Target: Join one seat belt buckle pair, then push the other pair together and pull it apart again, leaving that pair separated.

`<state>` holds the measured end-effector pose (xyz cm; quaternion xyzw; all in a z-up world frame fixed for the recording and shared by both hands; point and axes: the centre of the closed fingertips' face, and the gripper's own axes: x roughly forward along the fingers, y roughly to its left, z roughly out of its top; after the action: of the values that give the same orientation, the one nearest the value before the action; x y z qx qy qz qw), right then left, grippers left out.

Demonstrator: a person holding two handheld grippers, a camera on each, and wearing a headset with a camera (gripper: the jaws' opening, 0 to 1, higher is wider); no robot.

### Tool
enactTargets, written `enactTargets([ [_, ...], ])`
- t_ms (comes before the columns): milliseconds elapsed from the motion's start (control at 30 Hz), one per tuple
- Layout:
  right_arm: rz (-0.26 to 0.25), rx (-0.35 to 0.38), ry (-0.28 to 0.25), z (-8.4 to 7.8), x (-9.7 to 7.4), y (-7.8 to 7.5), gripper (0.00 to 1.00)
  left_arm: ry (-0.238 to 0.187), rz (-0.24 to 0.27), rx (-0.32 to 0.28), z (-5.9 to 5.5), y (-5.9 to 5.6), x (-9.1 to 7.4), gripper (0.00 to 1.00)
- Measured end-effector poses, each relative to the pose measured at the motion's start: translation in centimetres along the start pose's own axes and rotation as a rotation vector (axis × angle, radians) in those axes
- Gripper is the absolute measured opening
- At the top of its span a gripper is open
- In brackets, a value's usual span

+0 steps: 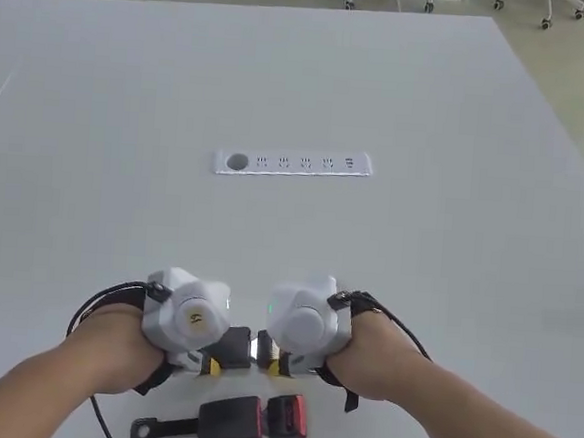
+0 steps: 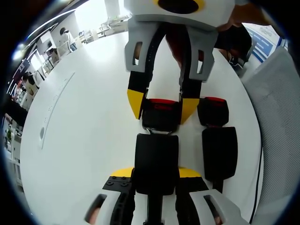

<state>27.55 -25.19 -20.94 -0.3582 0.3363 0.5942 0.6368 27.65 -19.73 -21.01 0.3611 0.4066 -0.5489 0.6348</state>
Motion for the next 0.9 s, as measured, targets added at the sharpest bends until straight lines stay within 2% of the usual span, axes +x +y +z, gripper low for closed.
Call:
enactTargets([
  [200, 0.004, 0.005, 0.006, -0.3, -0.2, 0.1, 0.31, -0.009, 0.001, -0.007, -0.1, 0.0, 0.0, 0.32],
  [367, 0.008, 0.022, 0.013, -1.2, -0.6, 0.2, 0.31, -0.021, 0.008, -0.024, -0.1, -0.1, -0.1, 0.32],
  [900, -0.01, 0.033, -0.028, -1.7, -1.0, 0.1, 0.32, -0.016, 0.01, -0.016, -0.1, -0.3, 0.0, 0.32],
])
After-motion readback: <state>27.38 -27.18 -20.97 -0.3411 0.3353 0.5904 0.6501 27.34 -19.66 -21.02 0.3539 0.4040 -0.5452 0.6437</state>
